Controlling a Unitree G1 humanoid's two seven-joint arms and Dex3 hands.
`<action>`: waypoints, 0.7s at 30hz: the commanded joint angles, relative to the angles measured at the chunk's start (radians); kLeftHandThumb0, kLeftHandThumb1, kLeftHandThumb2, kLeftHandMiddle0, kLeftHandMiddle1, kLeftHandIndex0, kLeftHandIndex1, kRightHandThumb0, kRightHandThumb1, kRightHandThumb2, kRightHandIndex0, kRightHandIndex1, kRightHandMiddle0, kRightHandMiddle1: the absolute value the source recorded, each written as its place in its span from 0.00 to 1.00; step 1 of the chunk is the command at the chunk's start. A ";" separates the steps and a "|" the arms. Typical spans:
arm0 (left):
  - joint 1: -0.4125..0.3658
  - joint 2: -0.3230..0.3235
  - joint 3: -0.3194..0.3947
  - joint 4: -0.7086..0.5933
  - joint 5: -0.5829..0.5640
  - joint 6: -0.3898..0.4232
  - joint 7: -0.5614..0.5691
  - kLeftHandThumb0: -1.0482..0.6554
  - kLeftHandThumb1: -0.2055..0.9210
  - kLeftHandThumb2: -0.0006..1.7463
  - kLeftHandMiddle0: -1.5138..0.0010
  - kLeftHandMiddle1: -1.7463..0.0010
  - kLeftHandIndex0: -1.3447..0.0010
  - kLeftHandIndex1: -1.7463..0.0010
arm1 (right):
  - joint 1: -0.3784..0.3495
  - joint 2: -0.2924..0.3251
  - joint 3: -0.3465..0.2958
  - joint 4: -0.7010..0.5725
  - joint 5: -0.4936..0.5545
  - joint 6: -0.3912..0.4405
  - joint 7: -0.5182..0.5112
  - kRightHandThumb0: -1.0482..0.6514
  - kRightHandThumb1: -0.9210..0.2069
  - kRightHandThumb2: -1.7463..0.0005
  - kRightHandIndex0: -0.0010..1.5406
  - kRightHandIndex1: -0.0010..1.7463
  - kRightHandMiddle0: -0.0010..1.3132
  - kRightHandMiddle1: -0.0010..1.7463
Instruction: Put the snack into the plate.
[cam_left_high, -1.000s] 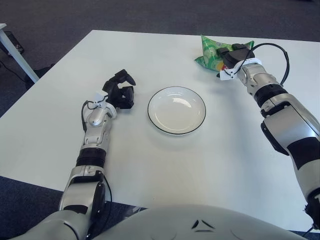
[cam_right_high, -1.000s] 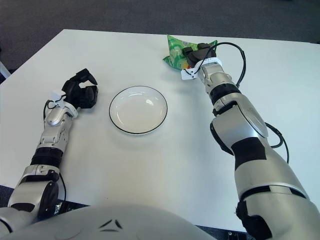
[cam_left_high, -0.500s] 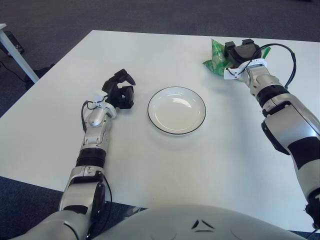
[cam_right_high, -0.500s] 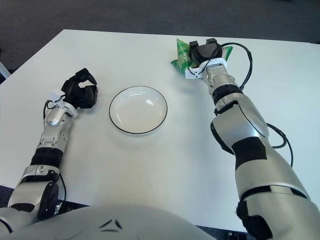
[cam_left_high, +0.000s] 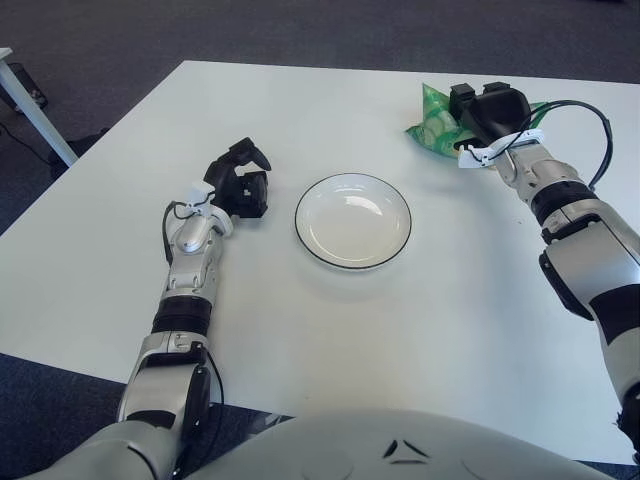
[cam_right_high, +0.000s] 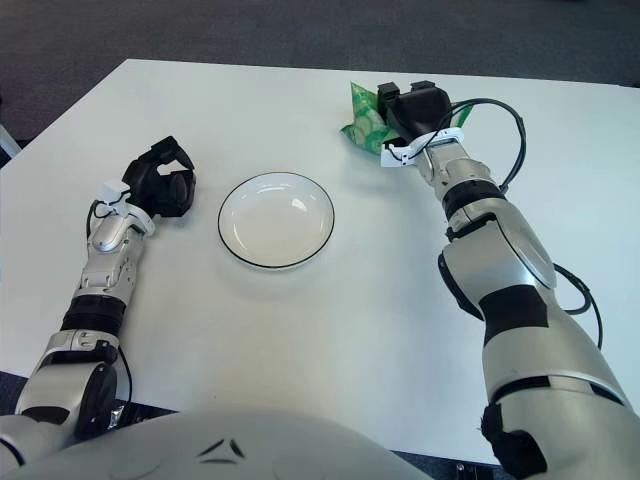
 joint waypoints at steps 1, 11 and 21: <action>0.088 -0.043 -0.013 0.043 0.004 -0.002 -0.002 0.34 0.48 0.74 0.19 0.00 0.55 0.00 | 0.046 -0.050 -0.020 -0.091 0.017 -0.078 -0.020 0.62 0.70 0.13 0.51 0.94 0.40 1.00; 0.076 -0.045 -0.013 0.057 0.006 -0.002 -0.005 0.34 0.48 0.74 0.18 0.00 0.56 0.00 | 0.127 -0.097 -0.132 -0.272 0.101 -0.195 0.016 0.62 0.72 0.12 0.51 0.96 0.41 1.00; 0.062 -0.043 -0.013 0.087 0.005 -0.020 -0.025 0.34 0.47 0.75 0.18 0.00 0.55 0.00 | 0.314 -0.182 -0.303 -0.697 0.204 -0.157 0.211 0.62 0.76 0.08 0.53 0.97 0.44 1.00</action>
